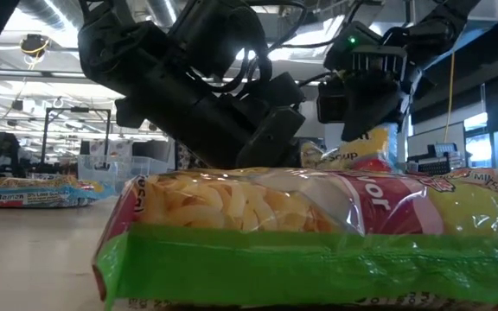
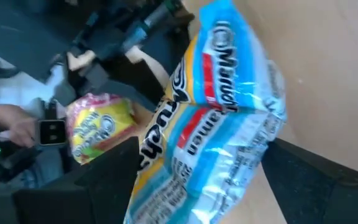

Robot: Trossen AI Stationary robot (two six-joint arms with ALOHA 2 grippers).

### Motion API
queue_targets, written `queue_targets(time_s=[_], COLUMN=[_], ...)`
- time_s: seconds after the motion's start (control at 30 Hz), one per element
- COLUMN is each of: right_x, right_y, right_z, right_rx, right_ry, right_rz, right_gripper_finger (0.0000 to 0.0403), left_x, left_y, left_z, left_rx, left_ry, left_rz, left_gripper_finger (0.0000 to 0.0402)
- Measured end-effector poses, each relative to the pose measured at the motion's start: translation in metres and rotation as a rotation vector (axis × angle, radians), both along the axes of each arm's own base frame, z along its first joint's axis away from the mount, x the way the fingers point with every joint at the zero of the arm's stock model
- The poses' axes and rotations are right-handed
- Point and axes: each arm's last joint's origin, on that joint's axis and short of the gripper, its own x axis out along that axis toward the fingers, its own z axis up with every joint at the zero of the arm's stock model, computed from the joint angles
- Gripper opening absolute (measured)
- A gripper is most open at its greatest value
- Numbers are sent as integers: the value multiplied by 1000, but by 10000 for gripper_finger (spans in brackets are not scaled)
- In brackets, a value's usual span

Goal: Sort Maruchan noodles
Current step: Put the blue noodle pack into the black bin

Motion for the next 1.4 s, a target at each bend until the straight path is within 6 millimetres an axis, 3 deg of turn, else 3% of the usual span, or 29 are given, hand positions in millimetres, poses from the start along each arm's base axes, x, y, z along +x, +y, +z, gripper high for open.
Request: queue_targets(time_s=[0.2, 0.5, 1.03, 1.4], right_x=[3, 10, 10, 11], right_y=[4, 17, 16, 16], right_z=[-7, -15, -13, -13], right_rx=[-47, -89, -161, -183], right_ry=[53, 30, -26, -42], right_rz=[-91, -80, -26, -6], right_gripper_finger=[312, 305, 115, 90], left_x=[0, 0, -3, -17], left_y=[0, 0, -3, -1], left_z=[0, 0, 11, 31], left_rx=[1, 0, 43, 119], left_ry=[-2, -8, 14, 146], left_rz=[3, 2, -40, -70], left_gripper_finger=[119, 119, 119, 119])
